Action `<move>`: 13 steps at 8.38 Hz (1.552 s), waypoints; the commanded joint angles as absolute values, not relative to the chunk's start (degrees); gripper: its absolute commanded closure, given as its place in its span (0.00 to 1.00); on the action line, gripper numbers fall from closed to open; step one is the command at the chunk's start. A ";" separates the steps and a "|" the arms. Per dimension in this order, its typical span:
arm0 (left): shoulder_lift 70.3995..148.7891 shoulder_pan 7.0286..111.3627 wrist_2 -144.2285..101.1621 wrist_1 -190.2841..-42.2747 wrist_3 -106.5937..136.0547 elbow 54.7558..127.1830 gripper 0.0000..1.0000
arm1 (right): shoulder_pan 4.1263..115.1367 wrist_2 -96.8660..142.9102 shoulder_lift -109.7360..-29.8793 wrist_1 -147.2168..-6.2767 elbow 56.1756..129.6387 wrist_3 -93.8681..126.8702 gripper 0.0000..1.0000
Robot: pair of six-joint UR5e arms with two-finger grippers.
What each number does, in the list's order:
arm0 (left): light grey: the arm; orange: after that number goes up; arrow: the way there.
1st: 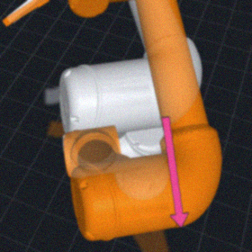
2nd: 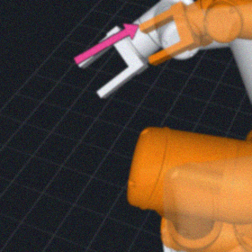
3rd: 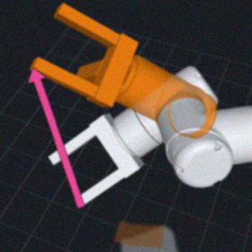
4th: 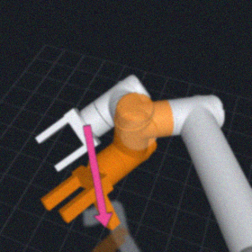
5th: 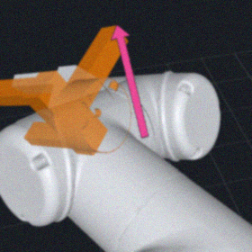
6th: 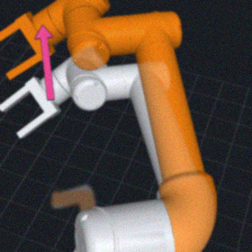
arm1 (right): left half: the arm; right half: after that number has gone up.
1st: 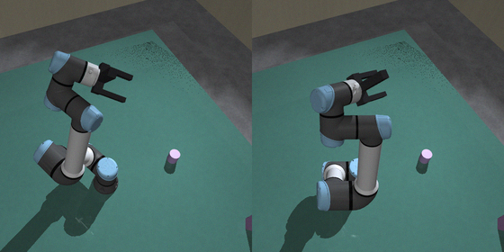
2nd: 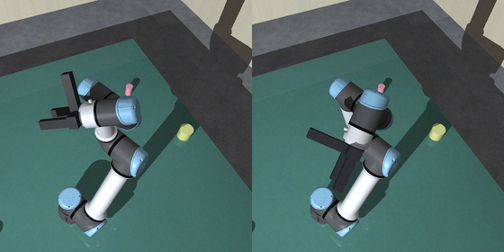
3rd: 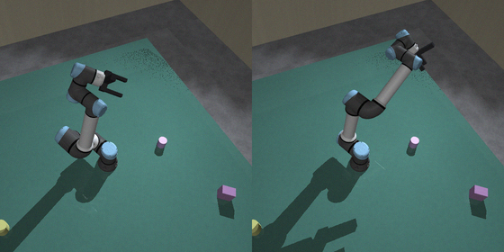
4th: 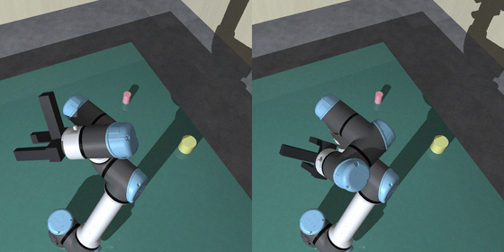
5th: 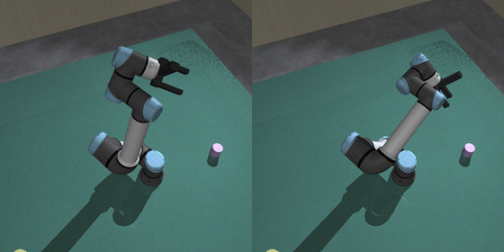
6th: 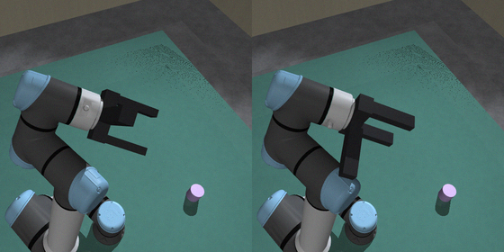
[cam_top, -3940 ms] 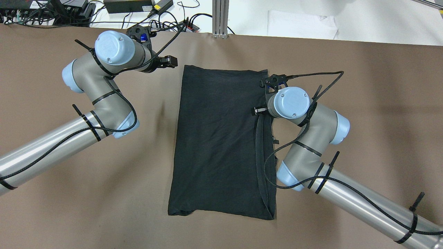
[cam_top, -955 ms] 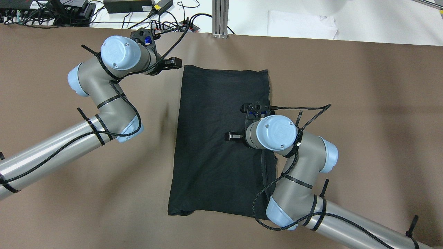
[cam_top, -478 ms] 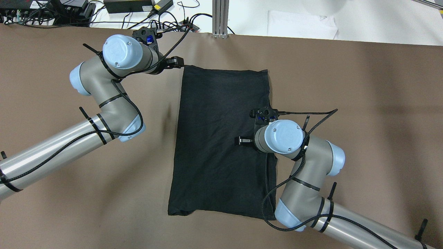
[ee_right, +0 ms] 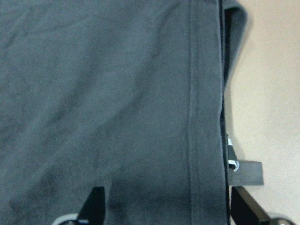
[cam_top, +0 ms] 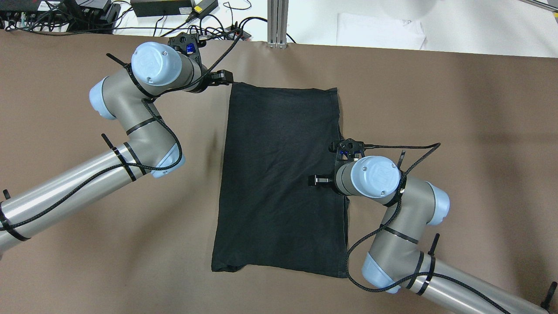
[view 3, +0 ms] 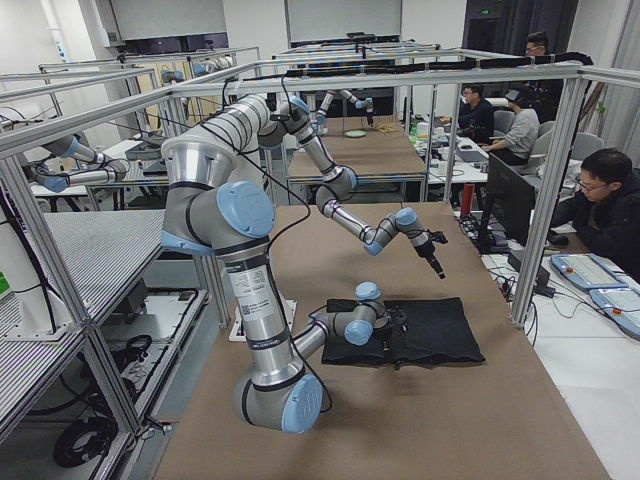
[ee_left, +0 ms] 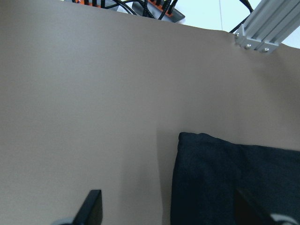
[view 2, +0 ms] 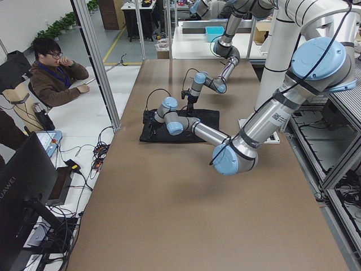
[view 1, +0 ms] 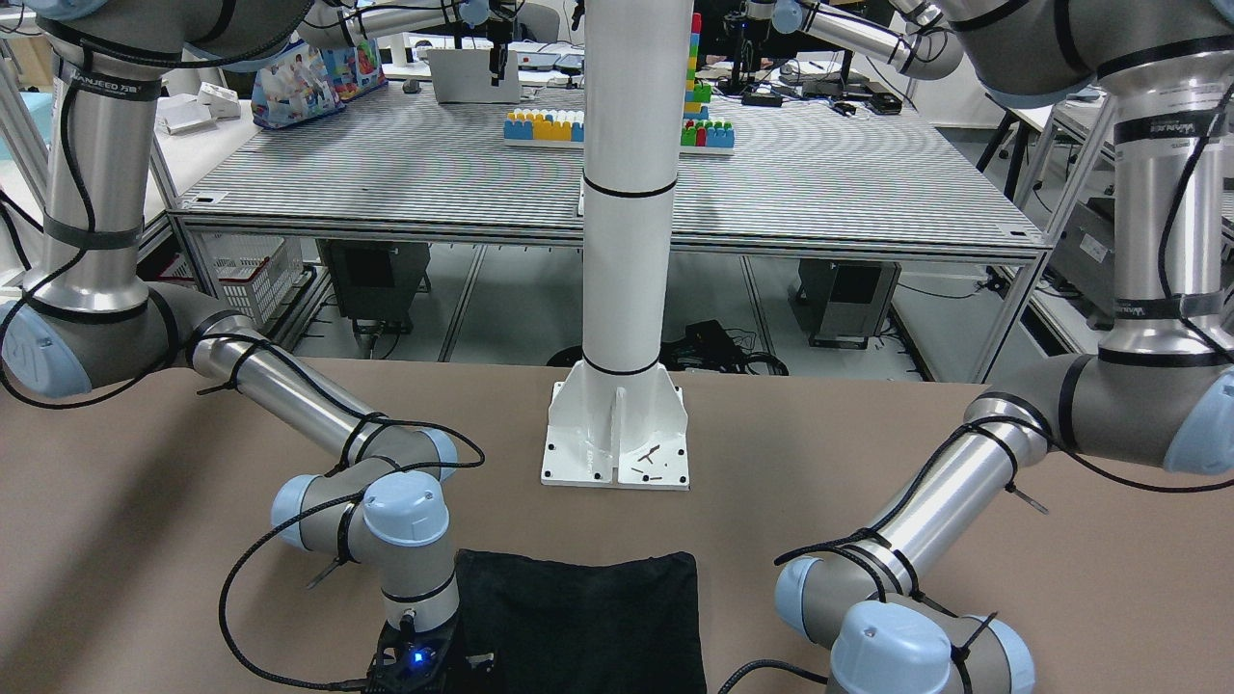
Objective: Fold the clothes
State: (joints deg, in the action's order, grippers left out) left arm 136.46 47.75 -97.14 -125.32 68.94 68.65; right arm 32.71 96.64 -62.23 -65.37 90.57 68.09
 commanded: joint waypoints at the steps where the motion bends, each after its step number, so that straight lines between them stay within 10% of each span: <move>1: 136.49 47.73 -97.21 -125.24 68.99 68.64 0.00 | 35.49 102.44 -62.58 -65.39 93.94 68.29 0.06; 13: 136.58 47.81 -97.21 -125.59 68.64 68.20 0.00 | 31.91 105.21 -78.19 -46.37 103.10 82.70 0.06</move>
State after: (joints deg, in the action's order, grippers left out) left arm 136.58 47.81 -97.21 -125.37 68.63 68.32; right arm 33.35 105.58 -73.81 -52.41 103.35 82.65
